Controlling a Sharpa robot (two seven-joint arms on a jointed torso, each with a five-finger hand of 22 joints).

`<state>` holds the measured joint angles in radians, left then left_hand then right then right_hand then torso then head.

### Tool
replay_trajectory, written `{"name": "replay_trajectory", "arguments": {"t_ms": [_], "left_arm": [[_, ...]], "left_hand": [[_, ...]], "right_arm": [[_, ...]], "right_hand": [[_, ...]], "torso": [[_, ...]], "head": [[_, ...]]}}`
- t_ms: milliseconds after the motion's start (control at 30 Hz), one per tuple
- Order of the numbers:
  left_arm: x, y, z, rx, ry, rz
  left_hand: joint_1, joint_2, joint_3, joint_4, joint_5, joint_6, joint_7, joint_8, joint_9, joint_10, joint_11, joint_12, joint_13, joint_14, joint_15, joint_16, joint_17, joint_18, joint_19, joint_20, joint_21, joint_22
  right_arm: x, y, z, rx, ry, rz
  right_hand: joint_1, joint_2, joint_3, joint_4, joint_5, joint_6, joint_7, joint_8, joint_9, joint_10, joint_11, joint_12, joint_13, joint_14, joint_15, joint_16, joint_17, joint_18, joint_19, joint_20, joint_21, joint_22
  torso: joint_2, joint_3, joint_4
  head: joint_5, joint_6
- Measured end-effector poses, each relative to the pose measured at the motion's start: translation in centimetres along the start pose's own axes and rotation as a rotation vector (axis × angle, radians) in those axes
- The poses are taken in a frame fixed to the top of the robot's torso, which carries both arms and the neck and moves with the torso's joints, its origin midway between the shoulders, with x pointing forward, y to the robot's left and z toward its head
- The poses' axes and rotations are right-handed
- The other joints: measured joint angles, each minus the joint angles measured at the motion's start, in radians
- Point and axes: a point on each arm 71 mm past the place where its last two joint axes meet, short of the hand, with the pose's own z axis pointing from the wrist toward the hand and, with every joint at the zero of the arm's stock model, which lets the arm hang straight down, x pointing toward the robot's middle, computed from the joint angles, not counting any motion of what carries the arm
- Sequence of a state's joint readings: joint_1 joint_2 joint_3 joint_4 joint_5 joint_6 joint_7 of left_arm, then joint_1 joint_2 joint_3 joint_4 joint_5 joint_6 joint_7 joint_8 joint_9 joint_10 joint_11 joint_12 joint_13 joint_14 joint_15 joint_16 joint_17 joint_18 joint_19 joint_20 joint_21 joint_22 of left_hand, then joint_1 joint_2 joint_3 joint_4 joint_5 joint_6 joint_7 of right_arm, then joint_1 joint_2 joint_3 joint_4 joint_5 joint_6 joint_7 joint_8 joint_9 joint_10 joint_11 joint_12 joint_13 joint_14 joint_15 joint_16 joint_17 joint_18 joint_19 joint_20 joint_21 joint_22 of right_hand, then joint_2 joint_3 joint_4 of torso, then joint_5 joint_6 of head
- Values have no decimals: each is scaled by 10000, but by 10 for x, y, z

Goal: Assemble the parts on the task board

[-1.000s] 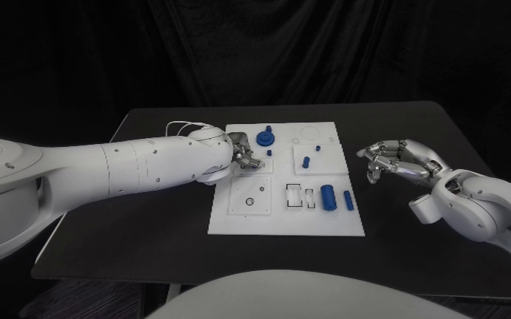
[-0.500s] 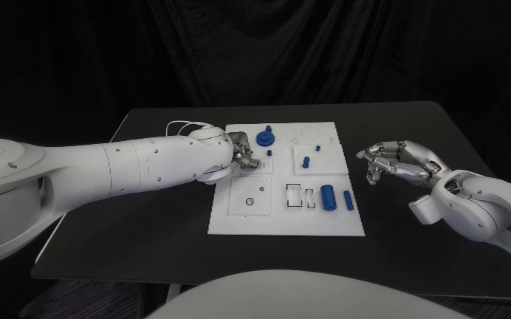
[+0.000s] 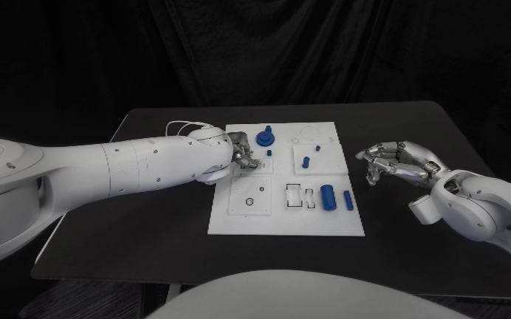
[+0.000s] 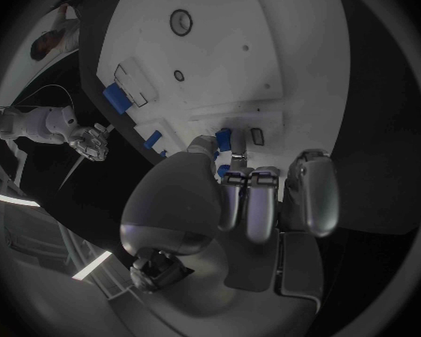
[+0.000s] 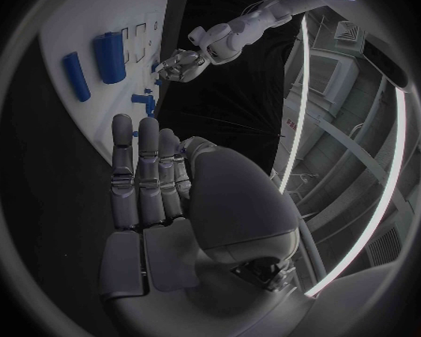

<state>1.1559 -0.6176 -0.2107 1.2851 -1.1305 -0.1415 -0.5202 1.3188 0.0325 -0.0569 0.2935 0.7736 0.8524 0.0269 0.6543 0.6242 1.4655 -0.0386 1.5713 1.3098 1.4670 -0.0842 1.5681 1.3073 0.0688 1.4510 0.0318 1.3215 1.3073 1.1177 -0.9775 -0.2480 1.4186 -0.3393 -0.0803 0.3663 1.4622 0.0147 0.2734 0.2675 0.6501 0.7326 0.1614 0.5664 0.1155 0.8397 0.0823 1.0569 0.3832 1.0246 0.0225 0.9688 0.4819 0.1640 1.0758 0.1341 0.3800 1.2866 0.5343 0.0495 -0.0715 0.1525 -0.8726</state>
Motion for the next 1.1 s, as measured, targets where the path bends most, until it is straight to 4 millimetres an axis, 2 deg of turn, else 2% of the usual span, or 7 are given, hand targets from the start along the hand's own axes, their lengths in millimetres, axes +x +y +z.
{"name": "replay_trajectory", "arguments": {"t_ms": [167, 367, 500, 633, 867, 1100], "left_arm": [[0, 2, -3, 47, -30, -59], [0, 6, -8, 83, -70, -147], [-2, 13, -11, -29, -112, -226], [-11, 14, -13, -124, -164, -334], [-37, 3, -12, -188, 67, -359], [-43, -3, -3, -434, 1015, -20]], "left_hand": [[174, -175, 305, -25, 131, 19, -18, 3, -30, 0, 0, 0, 0, 0, 0, 0, 0, 2, -53, -52, -138, 0], [234, -247, 415, -25, 164, 38, -37, 59, -30, 0, 0, 0, -1, 0, 1, 0, 0, 2, -52, -52, -147, 0], [325, -497, 669, -21, 8, 146, -74, 80, -55, 10, -62, 0, 0, -21, -20, 0, 0, 1, -52, -52, -192, -1], [337, -509, 689, -26, -3, 147, -74, 81, -76, 2, -69, 0, 0, -37, -35, 0, 0, 2, -55, -55, -192, 0], [336, -509, 727, -11, -8, 198, -90, 81, -85, 1, -71, 0, 0, -37, -35, 0, 0, 1, -88, -87, -229, 0], [322, -521, 818, -12, -111, 198, -88, 80, -124, 0, -70, 0, 0, -37, -35, 0, 0, 1, -90, -90, -343, 0]], "right_arm": [[0, -1, 0, 45, 4, 2], [-2, -1, 0, 104, -23, -7], [-2, -2, -1, 143, -36, -11], [-3, -3, -1, 174, -52, -17], [-3, -3, 0, 204, -39, -22], [-2, -3, 1, 237, -15, -18]], "right_hand": [[0, 0, 0, 0, 0, 0, 0, 0, 1, 0, 0, 0, 0, 0, 0, 0, 0, 1, 0, 0, 0, 0], [0, 0, 0, 0, 0, 0, 0, 0, 1, 0, 0, 0, 0, 0, 0, 0, 0, 0, 0, 0, 0, 0], [0, 0, 0, 0, 0, 0, 0, 0, -10, 0, 0, 0, 0, 0, 0, 0, -11, 0, 0, 0, -1, 0], [-1, 0, 0, 0, 0, 0, 0, 0, -10, 0, 0, 0, 1, 0, 0, 0, -11, 1, 0, 0, -1, 0], [-1, 0, 0, 0, 0, 0, 0, 0, -9, 0, 0, 0, -8, 0, 0, 0, -11, 0, 0, 0, -2, 1], [-1, 0, 0, 0, 0, 0, 0, 0, -9, 0, 0, 0, -7, 0, 0, 0, -11, 1, 0, 0, -2, 0]], "torso": [[0, 1, 3], [-1, 1, 5], [-1, 1, 6], [-1, 1, 6], [-2, 2, 6], [-2, 3, 5]], "head": [[-25, 0], [-65, 0], [-89, 0], [-114, 0], [-130, 0], [-132, 0]]}}
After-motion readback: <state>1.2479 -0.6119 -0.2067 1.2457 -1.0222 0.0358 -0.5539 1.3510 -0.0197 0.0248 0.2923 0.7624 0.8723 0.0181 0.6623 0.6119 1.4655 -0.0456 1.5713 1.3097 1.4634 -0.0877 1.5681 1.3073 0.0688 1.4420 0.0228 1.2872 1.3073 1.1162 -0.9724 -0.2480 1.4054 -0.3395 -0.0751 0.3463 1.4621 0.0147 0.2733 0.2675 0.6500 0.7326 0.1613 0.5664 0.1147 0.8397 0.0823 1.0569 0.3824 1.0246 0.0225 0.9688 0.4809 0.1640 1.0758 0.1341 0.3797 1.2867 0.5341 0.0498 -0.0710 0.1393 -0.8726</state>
